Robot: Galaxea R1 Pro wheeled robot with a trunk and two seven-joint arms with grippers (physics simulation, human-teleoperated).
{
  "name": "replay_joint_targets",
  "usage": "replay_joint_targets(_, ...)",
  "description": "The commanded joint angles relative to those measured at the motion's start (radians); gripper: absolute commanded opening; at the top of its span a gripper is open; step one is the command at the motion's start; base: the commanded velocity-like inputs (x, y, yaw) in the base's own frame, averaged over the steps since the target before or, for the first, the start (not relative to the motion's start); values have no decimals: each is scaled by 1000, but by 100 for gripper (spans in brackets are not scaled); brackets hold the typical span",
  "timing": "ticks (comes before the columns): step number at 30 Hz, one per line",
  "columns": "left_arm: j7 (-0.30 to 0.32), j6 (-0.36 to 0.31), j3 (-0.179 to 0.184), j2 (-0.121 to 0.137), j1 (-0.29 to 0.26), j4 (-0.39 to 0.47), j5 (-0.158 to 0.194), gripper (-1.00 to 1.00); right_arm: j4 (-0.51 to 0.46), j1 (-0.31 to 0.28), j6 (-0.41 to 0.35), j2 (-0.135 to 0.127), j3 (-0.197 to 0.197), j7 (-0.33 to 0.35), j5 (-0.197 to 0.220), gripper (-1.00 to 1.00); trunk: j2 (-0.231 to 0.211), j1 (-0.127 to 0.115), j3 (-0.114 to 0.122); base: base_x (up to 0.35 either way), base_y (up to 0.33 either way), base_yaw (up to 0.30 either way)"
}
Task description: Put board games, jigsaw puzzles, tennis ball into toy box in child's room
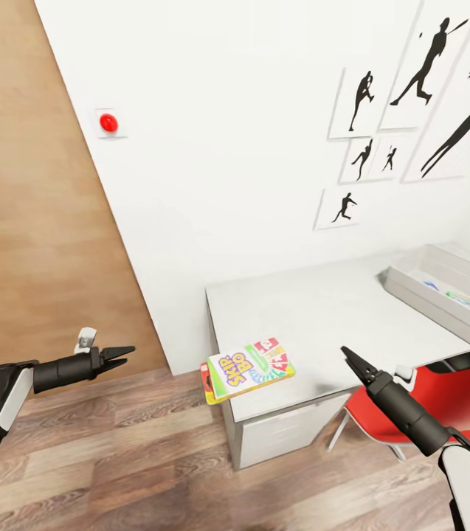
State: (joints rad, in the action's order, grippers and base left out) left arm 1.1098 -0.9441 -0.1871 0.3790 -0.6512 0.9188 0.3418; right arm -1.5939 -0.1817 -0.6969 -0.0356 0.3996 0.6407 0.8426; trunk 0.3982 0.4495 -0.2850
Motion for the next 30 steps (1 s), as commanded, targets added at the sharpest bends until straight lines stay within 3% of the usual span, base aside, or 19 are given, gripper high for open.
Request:
replay_joint_targets(1,2,-5,-1,0,-1,0,2,100,0,-1,-6,1,0,0,4,100,2,1,-2,0,-104,0)
replay_joint_targets(30,5,-14,-8,4,-1,0,5,100,3,-1,-3,14,-6,-1,1,100,2,1,-2,11,-115,0)
